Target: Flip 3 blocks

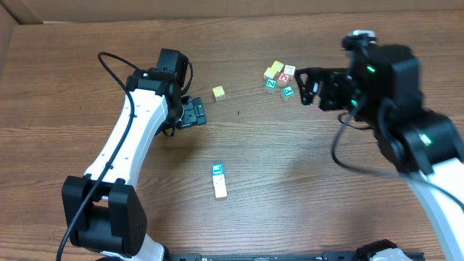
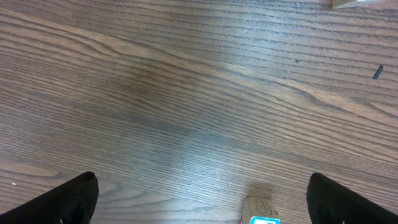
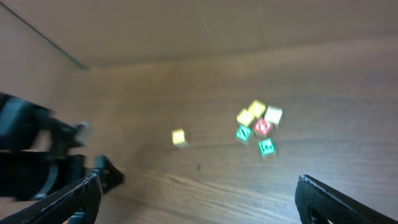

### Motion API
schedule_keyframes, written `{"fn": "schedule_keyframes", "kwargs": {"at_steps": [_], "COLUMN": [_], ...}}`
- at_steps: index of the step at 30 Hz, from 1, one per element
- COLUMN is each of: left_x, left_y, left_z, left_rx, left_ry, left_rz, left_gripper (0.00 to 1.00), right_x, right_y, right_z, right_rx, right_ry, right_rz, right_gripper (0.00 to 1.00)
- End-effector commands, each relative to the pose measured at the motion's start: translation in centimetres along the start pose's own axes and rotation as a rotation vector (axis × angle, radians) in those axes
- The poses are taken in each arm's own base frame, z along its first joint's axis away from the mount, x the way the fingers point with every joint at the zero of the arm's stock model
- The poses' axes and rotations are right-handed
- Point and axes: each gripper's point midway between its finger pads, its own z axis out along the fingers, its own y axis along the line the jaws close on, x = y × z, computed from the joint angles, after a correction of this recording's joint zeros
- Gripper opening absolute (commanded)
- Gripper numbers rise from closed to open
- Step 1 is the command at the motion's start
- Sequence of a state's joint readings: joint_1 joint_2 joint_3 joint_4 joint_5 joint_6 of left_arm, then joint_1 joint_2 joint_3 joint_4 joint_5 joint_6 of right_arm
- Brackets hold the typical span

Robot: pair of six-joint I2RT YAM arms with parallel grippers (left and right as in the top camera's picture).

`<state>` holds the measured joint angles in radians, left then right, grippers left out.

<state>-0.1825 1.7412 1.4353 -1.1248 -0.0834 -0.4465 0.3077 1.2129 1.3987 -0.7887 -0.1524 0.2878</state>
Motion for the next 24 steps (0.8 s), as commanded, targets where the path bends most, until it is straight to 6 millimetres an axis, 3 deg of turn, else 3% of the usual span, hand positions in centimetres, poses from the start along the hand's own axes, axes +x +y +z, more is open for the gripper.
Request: {"fn": "schedule_keyframes", "kwargs": {"at_steps": [1,6,14,20,24], "left_x": [-0.5,-0.5,-0.5,-0.5,-0.5], "left_y": [0.0,0.0,0.0,0.0,0.0], "left_z": [-0.2,-0.2,-0.2,-0.2,-0.2], "left_rx": [-0.007,-0.006,-0.007,-0.007,-0.006], "left_ry": [-0.016,-0.017,-0.017,-0.016,-0.016], "left_rz": [-0.003,-0.003,-0.003,-0.003,-0.003], "left_gripper": [1.00,1.00,1.00,1.00,1.00], "right_x": [-1.5,-2.4,-3.7,-2.7,-0.8], "right_y": [1.3,1.7,0.3,1.2,2.2], "right_z": [-4.4,-10.9,-21.2,-26.0,-26.8], "right_rx": [-0.036,-0.053,0.040,0.044,0.011], "right_ry": [-0.105,-0.246,-0.557,-0.783,-0.927], "right_rz": [-0.020,-0.029,-0.053,-0.204,-0.386], "right_gripper": [1.00,1.00,1.00,1.00,1.00]}}
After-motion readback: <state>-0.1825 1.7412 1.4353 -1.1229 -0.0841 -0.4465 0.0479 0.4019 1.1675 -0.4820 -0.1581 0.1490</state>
